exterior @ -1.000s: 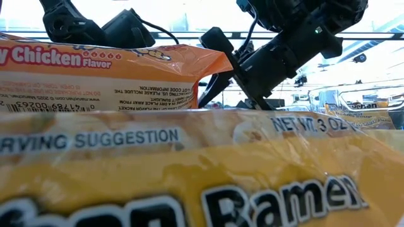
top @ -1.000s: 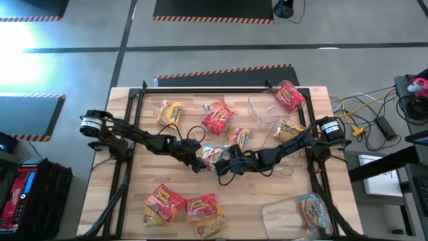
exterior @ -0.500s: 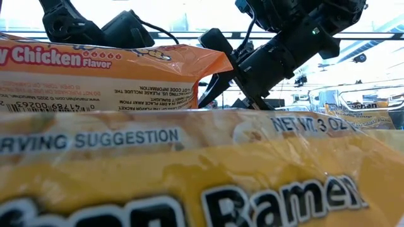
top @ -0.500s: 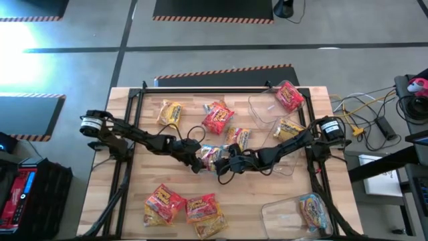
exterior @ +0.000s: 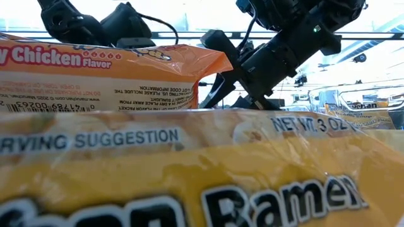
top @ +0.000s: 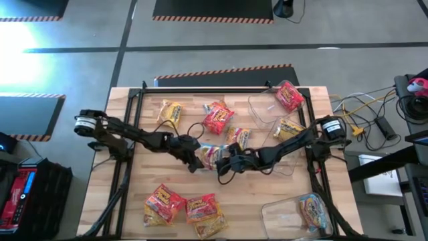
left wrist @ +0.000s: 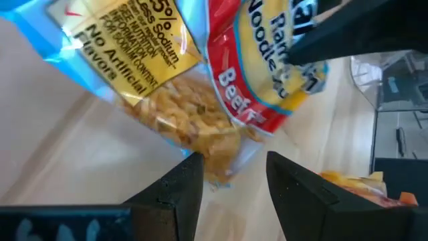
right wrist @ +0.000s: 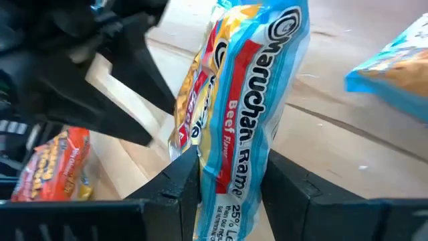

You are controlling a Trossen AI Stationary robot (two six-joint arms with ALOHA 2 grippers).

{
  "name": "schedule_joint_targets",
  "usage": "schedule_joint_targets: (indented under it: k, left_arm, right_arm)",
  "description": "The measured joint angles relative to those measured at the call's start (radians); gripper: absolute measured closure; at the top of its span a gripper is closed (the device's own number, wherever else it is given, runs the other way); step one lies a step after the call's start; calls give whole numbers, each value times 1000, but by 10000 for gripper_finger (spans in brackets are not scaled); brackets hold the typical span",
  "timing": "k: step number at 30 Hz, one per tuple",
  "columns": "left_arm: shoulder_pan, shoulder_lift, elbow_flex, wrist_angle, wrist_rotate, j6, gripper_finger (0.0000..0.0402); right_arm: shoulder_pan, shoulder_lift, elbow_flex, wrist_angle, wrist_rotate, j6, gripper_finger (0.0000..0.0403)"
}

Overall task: Sort Maruchan noodles
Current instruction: Put the blue noodle pack into the bottom transparent bin

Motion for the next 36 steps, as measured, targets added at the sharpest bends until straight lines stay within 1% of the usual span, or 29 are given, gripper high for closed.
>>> schedule_joint_targets:
  k: [5,8,14,17,20,24,26,28,33,36]
  left_arm:
    - [14,-72,2,-60,4,48,256]
    - [22,-116,2,-122,-2,70,256]
    - [31,-189,-1,-228,-60,97,256]
    - [39,-203,-1,-244,-65,100,256]
    - [46,-205,-2,-244,-65,105,256]
    - [45,-204,-1,-245,-65,104,256]
    - [45,-202,-2,-254,-69,101,256]
    - [45,-195,-2,-246,-98,78,256]
    - [46,-188,0,-200,-147,35,256]
    - [48,-181,2,-140,-156,5,256]
  right_arm:
    - [0,-38,0,-44,-7,-31,278]
    - [0,-78,0,-46,-45,-49,279]
    - [0,-188,3,-69,-216,-59,279]
    - [3,-263,3,-151,-298,-32,279]
    - [5,-349,2,-274,-370,9,279]
    - [14,-466,2,-369,-475,79,279]
    - [33,-511,3,-381,-520,118,279]
    - [63,-545,3,-399,-553,154,279]
    - [172,-598,3,-426,-583,246,279]
    - [244,-611,3,-488,-589,295,279]
